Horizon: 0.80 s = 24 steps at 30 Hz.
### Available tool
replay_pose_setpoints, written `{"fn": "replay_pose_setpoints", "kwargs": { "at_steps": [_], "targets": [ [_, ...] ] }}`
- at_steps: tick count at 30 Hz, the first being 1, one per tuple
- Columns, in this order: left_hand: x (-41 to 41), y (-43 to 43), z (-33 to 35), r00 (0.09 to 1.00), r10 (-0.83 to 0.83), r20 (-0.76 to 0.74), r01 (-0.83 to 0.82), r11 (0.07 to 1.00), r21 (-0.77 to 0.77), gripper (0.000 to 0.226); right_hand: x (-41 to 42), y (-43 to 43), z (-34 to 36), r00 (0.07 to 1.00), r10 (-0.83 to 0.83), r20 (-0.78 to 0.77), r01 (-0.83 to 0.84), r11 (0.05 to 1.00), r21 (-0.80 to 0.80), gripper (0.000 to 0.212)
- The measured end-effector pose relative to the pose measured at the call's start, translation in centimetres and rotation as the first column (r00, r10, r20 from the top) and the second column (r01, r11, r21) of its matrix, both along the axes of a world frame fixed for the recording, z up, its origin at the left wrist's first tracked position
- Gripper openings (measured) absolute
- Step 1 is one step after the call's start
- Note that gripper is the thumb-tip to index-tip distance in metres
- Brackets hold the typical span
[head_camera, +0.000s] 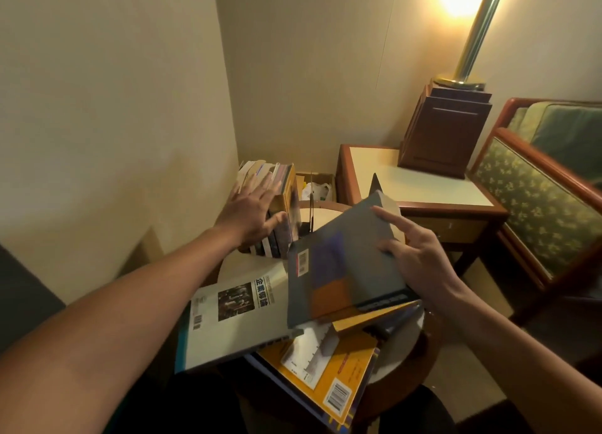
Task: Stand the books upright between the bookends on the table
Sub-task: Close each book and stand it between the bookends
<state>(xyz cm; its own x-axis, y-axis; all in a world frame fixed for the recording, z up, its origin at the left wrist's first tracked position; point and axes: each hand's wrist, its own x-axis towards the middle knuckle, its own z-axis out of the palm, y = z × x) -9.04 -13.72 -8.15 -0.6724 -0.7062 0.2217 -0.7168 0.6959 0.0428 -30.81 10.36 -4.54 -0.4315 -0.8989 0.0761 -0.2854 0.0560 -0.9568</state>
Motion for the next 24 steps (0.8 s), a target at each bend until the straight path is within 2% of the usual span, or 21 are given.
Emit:
{"fn": "replay_pose_setpoints", "kwargs": {
  "at_steps": [3, 6, 8, 13, 17, 24],
  "targets": [
    [-0.5, -2.6, 0.5, 0.997, 0.074, 0.003, -0.074, 0.992, 0.1, 0.086, -0.6, -1.2, 2.2, 0.996, -0.045, -0.078, 0.039, 0.997, -0.072, 0.051],
    [-0.7, -4.0, 0.1, 0.994, 0.096, 0.052, -0.102, 0.986, 0.135, 0.099, -1.0, -2.5, 4.3, 0.982, -0.079, -0.169, 0.053, 0.987, -0.153, 0.052],
    [-0.8, -4.0, -0.7, 0.995, 0.08, 0.051, -0.087, 0.983, 0.161, 0.098, -1.2, -3.6, 5.4, 0.968, -0.134, -0.213, 0.091, 0.976, -0.199, 0.053],
    [-0.6, -3.5, -1.9, 0.995, 0.056, -0.088, -0.044, 0.99, 0.134, 0.087, -1.0, -7.0, 7.9, 0.94, -0.213, -0.268, 0.131, 0.947, -0.292, 0.053],
    [-0.5, -3.7, -2.1, 0.999, 0.036, -0.03, -0.033, 0.996, 0.087, 0.091, 0.0, -10.3, 8.7, 0.903, -0.265, -0.337, 0.162, 0.939, -0.305, 0.055],
    [-0.5, -3.6, -2.3, 0.997, 0.047, -0.065, -0.04, 0.994, 0.105, 0.099, 1.6, -15.1, 7.7, 0.857, -0.282, -0.431, 0.192, 0.952, -0.24, 0.061]
  ]
}}
